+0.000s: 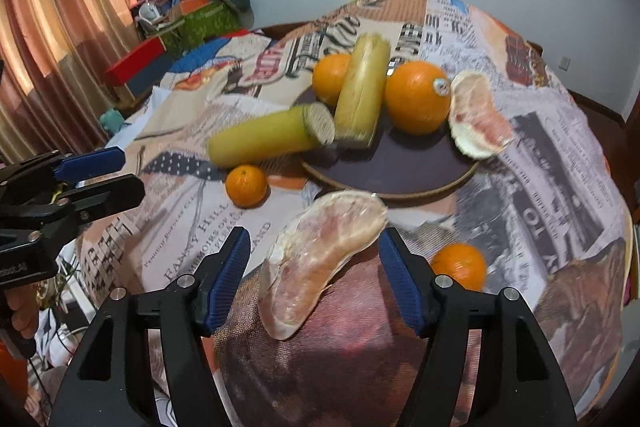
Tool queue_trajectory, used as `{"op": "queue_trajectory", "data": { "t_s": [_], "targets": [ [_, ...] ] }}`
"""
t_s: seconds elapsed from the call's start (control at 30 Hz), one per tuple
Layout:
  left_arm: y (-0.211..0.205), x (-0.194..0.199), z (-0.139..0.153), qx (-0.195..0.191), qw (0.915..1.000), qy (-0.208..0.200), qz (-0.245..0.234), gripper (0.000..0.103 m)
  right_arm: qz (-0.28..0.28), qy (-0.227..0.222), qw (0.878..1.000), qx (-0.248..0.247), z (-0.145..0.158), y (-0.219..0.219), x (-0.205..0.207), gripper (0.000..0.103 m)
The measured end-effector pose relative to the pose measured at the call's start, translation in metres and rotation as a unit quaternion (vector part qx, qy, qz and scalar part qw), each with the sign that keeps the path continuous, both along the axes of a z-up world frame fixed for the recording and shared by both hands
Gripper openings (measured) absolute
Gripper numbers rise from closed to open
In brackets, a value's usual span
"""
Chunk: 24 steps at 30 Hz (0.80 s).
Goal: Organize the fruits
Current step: 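Grasp a second pomelo segment with the right tool while the left tool reaches a small tangerine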
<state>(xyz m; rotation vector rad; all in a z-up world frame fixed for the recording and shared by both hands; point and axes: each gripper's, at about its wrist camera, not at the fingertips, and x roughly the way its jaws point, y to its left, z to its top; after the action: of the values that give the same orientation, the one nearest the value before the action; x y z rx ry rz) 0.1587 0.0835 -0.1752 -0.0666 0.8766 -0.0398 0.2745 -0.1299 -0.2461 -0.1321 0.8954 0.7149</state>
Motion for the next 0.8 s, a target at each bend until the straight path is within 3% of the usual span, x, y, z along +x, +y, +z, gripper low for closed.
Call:
{"op": "queue_trajectory", "data": {
  "t_s": [0.4, 0.6, 0.8],
  "targets": [
    [0.013, 0.007, -0.034, -0.032, 0.999, 0.031, 0.009, 0.055, -0.003, 0.025, 1.0, -0.018, -0.022, 0.012, 0.008, 0.066],
    [0.005, 0.015, -0.042, -0.038, 0.9986, 0.037, -0.002, 0.055, 0.003, 0.029, 1.0, -0.009, -0.02, 0.008, 0.01, 0.047],
    [-0.006, 0.03, -0.047, -0.038, 0.9984, 0.039, -0.013, 0.049, 0.007, 0.02, 1.0, 0.003, -0.013, -0.004, 0.008, 0.043]
  ]
}}
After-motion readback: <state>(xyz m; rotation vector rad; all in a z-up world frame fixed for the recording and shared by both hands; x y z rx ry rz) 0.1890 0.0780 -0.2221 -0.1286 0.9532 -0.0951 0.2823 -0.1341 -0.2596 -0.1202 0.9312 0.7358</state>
